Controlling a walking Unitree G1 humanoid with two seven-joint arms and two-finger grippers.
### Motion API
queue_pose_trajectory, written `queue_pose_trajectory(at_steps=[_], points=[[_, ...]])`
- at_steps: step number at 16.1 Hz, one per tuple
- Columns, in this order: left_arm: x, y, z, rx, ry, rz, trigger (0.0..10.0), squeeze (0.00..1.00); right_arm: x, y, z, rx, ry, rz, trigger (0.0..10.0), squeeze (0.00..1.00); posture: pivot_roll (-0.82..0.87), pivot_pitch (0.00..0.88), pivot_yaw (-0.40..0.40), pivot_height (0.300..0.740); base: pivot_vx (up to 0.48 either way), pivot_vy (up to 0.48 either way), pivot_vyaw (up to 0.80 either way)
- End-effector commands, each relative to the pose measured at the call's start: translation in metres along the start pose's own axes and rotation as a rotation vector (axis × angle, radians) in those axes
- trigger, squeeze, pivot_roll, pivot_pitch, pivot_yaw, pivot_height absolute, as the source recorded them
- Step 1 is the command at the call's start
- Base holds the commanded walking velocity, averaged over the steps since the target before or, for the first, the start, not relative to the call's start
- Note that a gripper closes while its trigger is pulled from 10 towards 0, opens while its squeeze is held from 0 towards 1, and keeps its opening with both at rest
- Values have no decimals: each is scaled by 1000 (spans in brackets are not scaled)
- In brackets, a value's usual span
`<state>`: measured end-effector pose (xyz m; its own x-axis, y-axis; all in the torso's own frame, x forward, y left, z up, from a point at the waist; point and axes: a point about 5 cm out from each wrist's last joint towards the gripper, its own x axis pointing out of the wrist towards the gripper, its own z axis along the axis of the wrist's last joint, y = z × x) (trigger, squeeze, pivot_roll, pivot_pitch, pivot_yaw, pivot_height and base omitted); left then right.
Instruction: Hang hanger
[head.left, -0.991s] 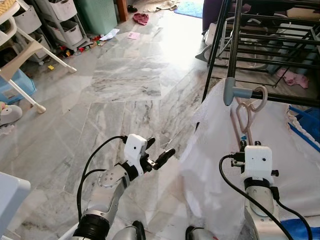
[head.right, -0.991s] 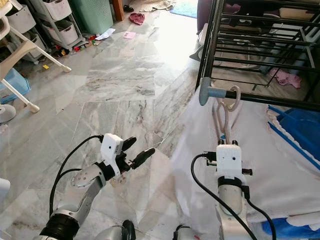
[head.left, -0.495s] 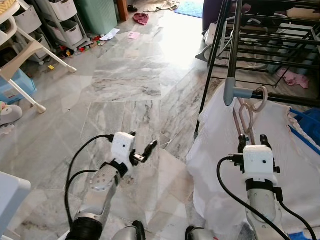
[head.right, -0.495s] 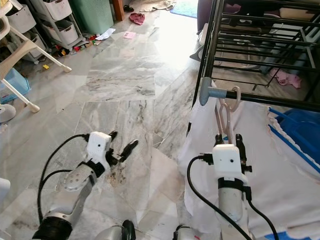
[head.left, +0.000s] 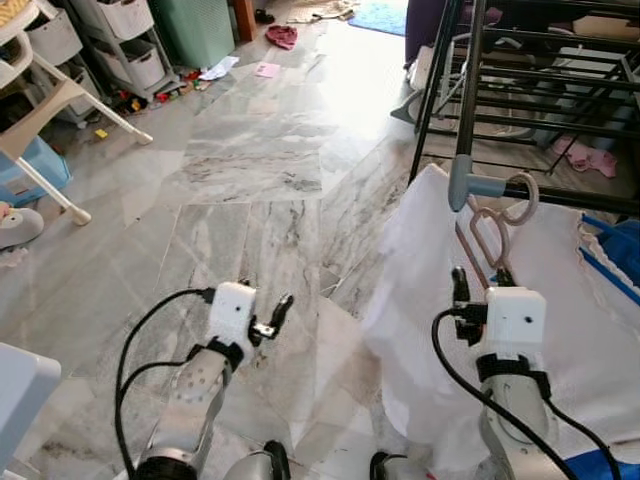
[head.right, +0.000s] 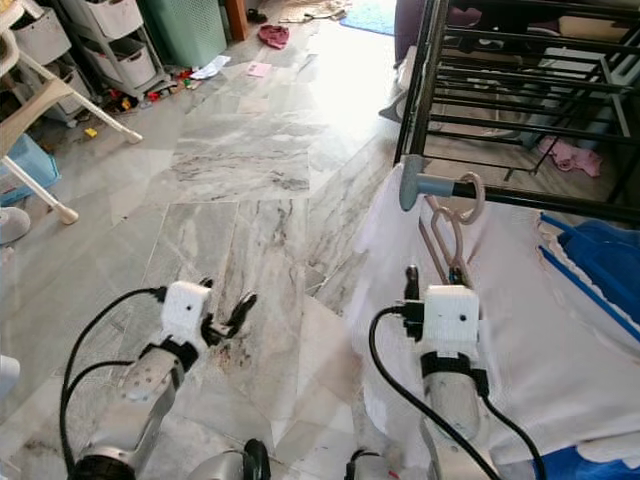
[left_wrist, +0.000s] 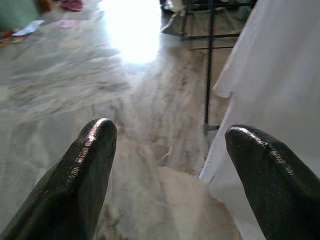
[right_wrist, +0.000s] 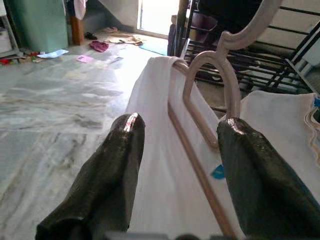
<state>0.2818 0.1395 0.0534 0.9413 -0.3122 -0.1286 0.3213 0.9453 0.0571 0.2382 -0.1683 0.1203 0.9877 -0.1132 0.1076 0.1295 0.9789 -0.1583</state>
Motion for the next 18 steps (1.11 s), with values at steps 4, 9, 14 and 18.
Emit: queue_pose_trajectory(at_steps=[4,9,14,18], points=[[-5,10,-4,23,29,74,10000,0,1,1,-1,5,11,27,10000,0,-127,186,44,740,0,0,0],[-3,6,-4,30,28,97,10000,0,6,1,0,-9,13,56,10000,0,-131,186,27,740,-117,0,0],[-3,7,-4,33,28,109,10000,0,10,4,0,-11,14,72,10000,0,-121,186,23,740,-312,0,0],[-1,8,-2,44,27,107,10000,0,9,7,-2,-2,22,72,10000,0,-124,187,36,740,-312,0,0]])
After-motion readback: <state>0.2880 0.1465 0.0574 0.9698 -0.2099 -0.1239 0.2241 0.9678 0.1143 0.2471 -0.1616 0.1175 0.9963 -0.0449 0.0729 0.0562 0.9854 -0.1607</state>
